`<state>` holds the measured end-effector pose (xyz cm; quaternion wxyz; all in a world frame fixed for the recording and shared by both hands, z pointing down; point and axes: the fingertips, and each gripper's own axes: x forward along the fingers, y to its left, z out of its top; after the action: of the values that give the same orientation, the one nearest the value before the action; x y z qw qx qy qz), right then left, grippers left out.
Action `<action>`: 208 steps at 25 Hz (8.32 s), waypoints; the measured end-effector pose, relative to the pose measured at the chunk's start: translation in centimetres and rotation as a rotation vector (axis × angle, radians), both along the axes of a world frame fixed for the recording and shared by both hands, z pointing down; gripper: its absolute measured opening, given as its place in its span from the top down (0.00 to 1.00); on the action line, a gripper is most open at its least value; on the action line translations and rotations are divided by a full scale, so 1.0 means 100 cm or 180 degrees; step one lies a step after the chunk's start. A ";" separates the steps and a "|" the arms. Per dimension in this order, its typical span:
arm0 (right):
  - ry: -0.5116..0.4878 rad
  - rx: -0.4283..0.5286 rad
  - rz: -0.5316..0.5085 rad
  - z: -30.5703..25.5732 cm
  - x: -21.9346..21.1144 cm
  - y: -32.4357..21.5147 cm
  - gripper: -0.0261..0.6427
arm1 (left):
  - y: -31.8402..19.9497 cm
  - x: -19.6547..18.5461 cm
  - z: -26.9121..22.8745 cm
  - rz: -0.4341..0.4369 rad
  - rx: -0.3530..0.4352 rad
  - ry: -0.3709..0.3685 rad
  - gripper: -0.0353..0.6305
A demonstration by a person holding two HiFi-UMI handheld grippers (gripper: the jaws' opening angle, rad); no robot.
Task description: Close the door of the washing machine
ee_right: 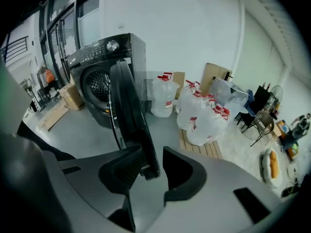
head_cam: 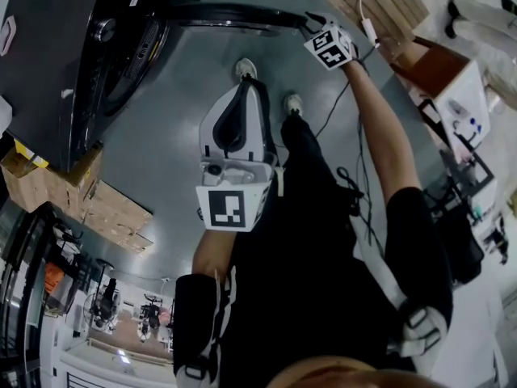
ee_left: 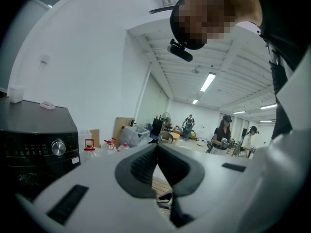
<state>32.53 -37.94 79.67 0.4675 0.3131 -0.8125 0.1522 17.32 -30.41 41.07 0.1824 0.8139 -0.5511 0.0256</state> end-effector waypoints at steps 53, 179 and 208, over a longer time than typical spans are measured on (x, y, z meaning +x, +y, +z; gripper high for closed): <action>-0.0405 -0.0306 -0.0156 0.034 -0.135 0.228 0.88 | 0.244 -0.091 0.010 -0.1426 0.0146 -0.0089 0.94; -0.1177 0.0123 0.0072 -0.146 -0.629 0.292 0.90 | 0.383 -0.568 -0.024 -0.1913 0.0498 0.0025 0.94; -0.2285 0.0864 0.0060 -0.473 -0.421 0.358 0.94 | 0.386 -0.418 -0.126 -0.1795 0.0457 -0.0110 0.94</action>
<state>-9.59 -2.16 32.40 0.1062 0.3064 -0.9344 0.1475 -24.44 8.18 28.48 0.1148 0.6389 -0.7590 -0.0513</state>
